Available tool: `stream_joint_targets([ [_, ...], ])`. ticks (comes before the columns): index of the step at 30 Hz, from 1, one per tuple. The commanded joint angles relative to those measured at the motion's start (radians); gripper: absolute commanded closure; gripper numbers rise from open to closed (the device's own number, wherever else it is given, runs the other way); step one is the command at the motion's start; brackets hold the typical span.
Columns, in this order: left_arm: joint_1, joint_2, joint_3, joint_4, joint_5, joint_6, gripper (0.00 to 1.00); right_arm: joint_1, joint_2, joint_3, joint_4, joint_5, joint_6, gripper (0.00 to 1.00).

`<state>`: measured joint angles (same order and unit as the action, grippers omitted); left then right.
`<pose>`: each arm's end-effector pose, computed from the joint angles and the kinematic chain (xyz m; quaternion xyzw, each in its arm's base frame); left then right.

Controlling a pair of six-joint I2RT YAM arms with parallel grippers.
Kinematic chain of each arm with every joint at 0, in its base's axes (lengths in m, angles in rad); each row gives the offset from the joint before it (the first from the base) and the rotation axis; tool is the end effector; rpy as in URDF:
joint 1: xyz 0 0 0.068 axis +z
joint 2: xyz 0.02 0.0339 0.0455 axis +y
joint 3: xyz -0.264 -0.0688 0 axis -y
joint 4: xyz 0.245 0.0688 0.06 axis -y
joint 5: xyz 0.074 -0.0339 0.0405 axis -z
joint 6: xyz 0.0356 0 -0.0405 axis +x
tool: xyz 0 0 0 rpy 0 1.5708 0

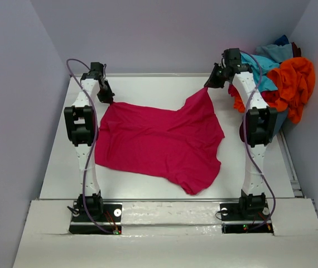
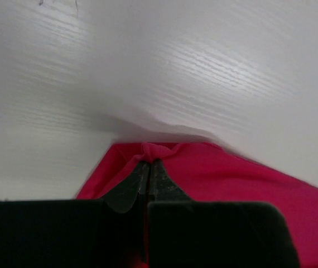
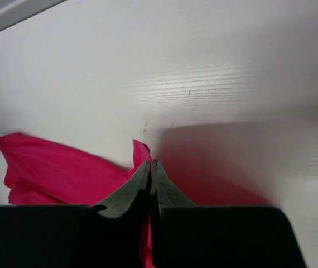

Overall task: Fold and stack the t-shirts
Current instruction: Flatten the tshirt out

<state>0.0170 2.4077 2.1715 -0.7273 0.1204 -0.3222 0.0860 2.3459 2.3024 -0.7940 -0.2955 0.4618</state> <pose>0.5307 0.0047 0.2015 -0.1430 0.9419 -0.1021 0.2863 0.5216 0.0554 0.2711 0.1206 0.9170 0.2282 0.3042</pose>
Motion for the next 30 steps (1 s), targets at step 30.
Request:
stream_joint_targets([
  [30,-0.015,-0.090,0.175,0.124,-0.033,0.038,0.94,0.000,-0.053,0.189,-0.094,0.102,-0.051,0.93],
])
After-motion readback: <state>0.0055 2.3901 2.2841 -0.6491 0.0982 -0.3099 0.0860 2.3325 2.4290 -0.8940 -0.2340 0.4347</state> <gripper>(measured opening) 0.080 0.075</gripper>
